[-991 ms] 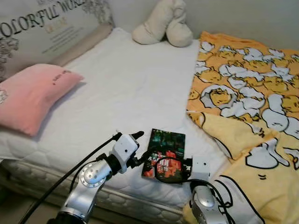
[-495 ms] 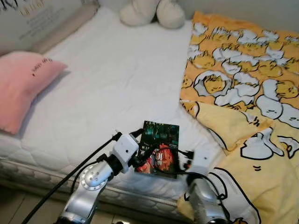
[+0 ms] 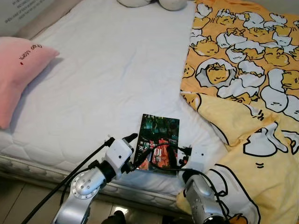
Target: Clean up the room
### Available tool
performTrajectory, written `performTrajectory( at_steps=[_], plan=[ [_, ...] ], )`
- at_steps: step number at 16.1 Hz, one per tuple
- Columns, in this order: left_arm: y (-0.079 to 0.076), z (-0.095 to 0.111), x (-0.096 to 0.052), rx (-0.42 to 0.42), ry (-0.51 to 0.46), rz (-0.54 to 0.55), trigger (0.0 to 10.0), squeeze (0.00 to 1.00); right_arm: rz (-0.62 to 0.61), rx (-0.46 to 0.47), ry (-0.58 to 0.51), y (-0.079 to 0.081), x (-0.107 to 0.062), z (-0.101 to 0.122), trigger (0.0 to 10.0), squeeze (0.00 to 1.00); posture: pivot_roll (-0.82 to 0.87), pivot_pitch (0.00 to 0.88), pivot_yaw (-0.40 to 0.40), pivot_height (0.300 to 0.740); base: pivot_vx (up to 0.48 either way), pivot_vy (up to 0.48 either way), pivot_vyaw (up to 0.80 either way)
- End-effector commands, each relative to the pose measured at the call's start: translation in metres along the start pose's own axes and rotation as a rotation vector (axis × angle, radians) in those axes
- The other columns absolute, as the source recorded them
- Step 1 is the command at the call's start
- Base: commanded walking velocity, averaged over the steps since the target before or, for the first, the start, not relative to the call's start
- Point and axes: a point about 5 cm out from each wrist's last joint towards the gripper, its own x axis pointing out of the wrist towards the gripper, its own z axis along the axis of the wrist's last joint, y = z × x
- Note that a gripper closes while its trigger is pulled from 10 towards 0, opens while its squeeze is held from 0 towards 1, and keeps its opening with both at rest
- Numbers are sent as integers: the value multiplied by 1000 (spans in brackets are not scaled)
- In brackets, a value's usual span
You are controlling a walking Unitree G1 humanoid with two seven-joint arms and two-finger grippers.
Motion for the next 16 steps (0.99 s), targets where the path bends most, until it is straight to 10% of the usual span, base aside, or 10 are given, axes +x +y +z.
performTrajectory(
  at_steps=[1,6,16],
  plan=[
    [-1,0,-4,-3,8,2,10000,0,52,45,73,27,-13,-27,10000,0,212,292,-42,740,0,0,0],
    [-1,1,-1,-10,10,9,10000,0,103,-128,54,38,-25,-34,10000,0,205,271,-41,740,0,0,0],
    [2,0,1,-11,17,22,10000,0,157,-62,162,38,-19,-43,10000,0,210,269,-48,740,0,0,0]
  ],
)
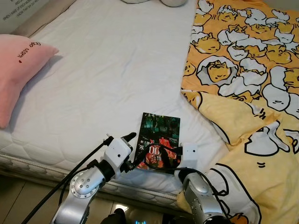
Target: Clean up the room
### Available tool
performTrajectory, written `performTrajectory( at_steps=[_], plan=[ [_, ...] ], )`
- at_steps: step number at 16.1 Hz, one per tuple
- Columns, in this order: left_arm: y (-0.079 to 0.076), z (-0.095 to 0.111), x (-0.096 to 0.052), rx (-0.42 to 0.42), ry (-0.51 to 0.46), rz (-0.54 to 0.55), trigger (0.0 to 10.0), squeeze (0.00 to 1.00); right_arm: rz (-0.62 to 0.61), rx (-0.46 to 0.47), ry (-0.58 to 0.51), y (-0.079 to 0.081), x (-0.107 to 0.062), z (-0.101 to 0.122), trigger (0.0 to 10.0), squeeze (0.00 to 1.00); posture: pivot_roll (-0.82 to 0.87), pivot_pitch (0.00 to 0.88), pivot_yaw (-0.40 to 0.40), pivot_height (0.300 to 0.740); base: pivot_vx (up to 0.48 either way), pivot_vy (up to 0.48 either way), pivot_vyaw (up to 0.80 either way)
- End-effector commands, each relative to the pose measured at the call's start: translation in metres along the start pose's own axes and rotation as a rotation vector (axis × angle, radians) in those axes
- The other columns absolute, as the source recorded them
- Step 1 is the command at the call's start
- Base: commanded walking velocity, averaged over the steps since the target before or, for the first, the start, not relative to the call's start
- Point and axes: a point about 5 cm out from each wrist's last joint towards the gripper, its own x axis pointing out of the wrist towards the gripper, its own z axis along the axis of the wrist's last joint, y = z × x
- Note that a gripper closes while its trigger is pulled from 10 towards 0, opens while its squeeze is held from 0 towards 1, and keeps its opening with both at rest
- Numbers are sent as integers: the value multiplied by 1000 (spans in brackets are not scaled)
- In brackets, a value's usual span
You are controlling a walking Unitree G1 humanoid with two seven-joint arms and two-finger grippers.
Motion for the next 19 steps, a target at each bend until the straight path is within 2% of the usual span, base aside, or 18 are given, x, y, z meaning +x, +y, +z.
performTrajectory(
  at_steps=[1,5,11,12,13,15,19],
  plan=[
    [0,-2,0,-6,14,9,10000,0,61,93,113,32,-12,-36,10000,0,211,269,-48,740,0,0,0],
    [1,-2,0,-5,16,16,10000,0,109,79,134,38,-14,-41,10000,0,212,270,-48,740,0,0,0],
    [2,-3,-1,-3,21,18,10000,0,143,204,154,44,-10,-41,10000,0,214,271,-45,740,0,0,0],
    [2,-3,-1,-3,22,19,10000,0,145,218,153,45,-9,-40,7961,0,215,271,-44,740,0,0,0],
    [2,-3,0,-2,23,17,10000,0,140,262,166,44,-6,-40,0,0,215,272,-44,740,0,0,0],
    [2,-3,0,-2,25,16,10000,0,128,307,187,42,-5,-41,0,0,214,276,-42,740,0,0,0],
    [2,-4,-1,-3,30,14,10000,0,137,327,195,41,-5,-42,0,0,213,281,-42,740,0,0,0]
  ],
)
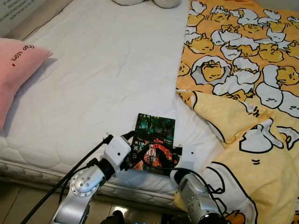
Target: Clean up the room
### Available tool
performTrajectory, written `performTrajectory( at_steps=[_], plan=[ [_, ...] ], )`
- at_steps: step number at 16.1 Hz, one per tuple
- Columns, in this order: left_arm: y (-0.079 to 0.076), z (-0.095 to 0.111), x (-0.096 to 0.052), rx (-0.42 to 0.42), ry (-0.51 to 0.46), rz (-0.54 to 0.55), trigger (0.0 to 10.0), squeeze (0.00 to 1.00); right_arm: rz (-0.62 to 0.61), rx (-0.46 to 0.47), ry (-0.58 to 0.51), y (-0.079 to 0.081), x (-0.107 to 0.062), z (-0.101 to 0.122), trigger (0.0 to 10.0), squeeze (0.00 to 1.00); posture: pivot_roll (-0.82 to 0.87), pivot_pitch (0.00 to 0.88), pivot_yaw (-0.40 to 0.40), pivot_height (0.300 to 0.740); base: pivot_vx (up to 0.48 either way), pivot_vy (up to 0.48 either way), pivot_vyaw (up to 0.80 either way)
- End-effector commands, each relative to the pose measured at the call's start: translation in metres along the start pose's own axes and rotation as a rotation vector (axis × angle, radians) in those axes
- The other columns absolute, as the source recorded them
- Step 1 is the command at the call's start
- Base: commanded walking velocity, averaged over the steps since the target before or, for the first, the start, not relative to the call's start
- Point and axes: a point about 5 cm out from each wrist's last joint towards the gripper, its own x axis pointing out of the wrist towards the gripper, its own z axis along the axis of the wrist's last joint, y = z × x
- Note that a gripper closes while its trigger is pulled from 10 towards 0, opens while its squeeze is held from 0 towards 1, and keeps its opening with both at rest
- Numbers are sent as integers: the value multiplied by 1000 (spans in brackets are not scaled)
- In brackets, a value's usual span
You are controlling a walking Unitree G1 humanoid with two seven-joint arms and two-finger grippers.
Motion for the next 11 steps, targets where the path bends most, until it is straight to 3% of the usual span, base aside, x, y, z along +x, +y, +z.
performTrajectory(
  at_steps=[1,11],
  plan=[
    [-1,-6,-2,-9,33,1,10000,0,59,99,131,25,-5,-38,0,0,209,279,-43,740,0,0,0],
    [-2,-6,11,-12,18,-10,10000,0,43,84,77,16,0,-22,0,0,186,257,-43,740,0,0,0]
  ],
)
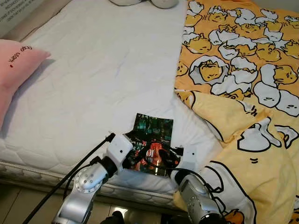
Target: Clean up the room
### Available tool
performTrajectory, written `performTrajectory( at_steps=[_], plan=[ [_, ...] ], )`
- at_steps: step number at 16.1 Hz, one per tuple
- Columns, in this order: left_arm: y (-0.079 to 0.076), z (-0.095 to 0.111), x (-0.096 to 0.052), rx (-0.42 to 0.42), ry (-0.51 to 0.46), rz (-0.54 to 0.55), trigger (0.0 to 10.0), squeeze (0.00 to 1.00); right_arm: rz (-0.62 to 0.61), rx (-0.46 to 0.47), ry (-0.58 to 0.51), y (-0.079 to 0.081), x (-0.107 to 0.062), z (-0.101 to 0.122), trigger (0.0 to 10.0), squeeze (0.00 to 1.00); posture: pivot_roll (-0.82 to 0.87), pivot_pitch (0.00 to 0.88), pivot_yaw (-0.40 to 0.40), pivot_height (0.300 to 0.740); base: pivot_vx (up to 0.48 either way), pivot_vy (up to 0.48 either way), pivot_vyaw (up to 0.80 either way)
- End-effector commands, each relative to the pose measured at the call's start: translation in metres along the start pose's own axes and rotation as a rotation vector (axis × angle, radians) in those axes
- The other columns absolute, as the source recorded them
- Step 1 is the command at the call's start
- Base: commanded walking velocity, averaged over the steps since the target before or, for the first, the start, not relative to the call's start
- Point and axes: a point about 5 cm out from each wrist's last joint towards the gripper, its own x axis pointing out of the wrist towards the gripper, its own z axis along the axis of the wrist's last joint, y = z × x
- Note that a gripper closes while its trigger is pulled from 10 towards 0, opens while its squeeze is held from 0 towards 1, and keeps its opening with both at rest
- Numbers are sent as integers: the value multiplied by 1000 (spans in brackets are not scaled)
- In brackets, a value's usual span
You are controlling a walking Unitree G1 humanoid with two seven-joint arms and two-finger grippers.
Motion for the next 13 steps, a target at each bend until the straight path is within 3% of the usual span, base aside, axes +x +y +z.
performTrajectory(
  at_steps=[1,2,4,6,8,10,12,13],
  plan=[
    [-3,-4,1,2,16,-12,10000,0,31,52,70,17,1,-20,0,0,185,247,-42,740,0,0,0],
    [-2,-4,3,4,14,-9,10000,0,34,-8,15,19,3,-8,0,0,185,239,-42,740,0,0,0],
    [11,-7,9,-71,28,75,10000,0,-3,-135,-124,18,6,28,0,0,181,170,-36,740,0,0,0],
    [22,-11,14,-116,43,137,10000,0,-46,-144,-168,10,7,41,0,0,184,125,-32,740,0,0,0],
    [41,-9,25,-141,41,222,10000,0,-103,-165,-241,-4,8,65,0,0,184,19,-21,740,0,0,0],
    [51,-9,32,-153,46,249,10000,0,-114,-174,-274,-6,10,79,0,0,178,0,-12,740,0,0,0],
    [57,-12,38,-139,70,293,10000,0,-201,-328,-368,-12,3,97,0,0,167,0,-5,740,0,0,0],
    [58,-15,37,-208,65,326,10000,0,-272,-399,-390,-19,-5,98,0,0,162,0,-4,740,0,0,0]
  ],
)
